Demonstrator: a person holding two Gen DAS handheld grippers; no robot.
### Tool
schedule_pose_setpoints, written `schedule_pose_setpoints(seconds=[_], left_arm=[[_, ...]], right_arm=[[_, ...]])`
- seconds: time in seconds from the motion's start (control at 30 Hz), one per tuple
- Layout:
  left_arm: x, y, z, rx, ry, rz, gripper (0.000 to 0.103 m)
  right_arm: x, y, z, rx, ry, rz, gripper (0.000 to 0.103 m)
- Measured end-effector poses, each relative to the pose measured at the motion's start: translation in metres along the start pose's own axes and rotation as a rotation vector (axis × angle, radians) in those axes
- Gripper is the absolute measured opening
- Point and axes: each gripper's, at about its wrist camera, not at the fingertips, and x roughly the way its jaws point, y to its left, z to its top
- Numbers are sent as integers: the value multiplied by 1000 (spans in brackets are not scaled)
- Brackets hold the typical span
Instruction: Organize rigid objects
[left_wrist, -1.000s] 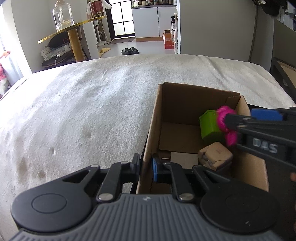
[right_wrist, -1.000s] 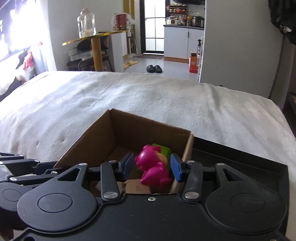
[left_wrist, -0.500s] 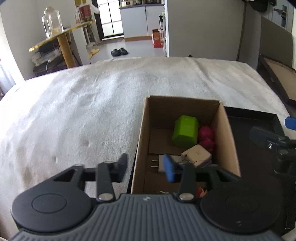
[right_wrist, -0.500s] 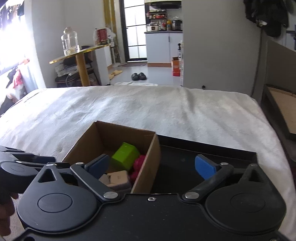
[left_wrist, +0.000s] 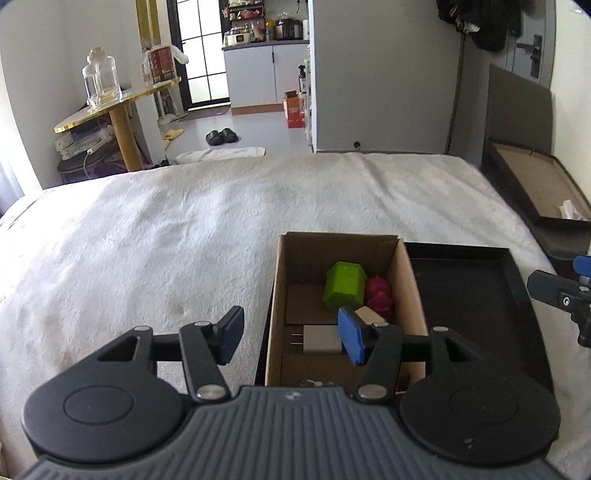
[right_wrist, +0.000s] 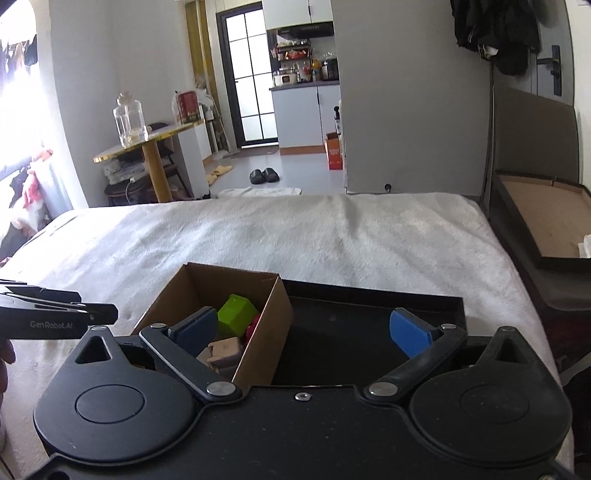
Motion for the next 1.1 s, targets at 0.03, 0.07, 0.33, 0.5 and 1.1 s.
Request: schedule_pose_setpoints(seconds=[0.03,0.07,0.33,0.5,1.1], left_arm=[[-4,0,0,1,-6,0,55],[-7,1,-1,2,-10,1,55],[-28,10,1,10,-8,-35,57],[-45,10,0,42,-30,-72,72],[-80,13,-6,80,-46,-181,92]], right_arm=[[-5,-1,1,-1,-5,1,100],[-9,-2,1,-1,-10,4,100],[-35,-7,2,11,-31,50,101],[-49,-12,1,27,-23,58,103],[-90,-22,1,92,-16,97,103]])
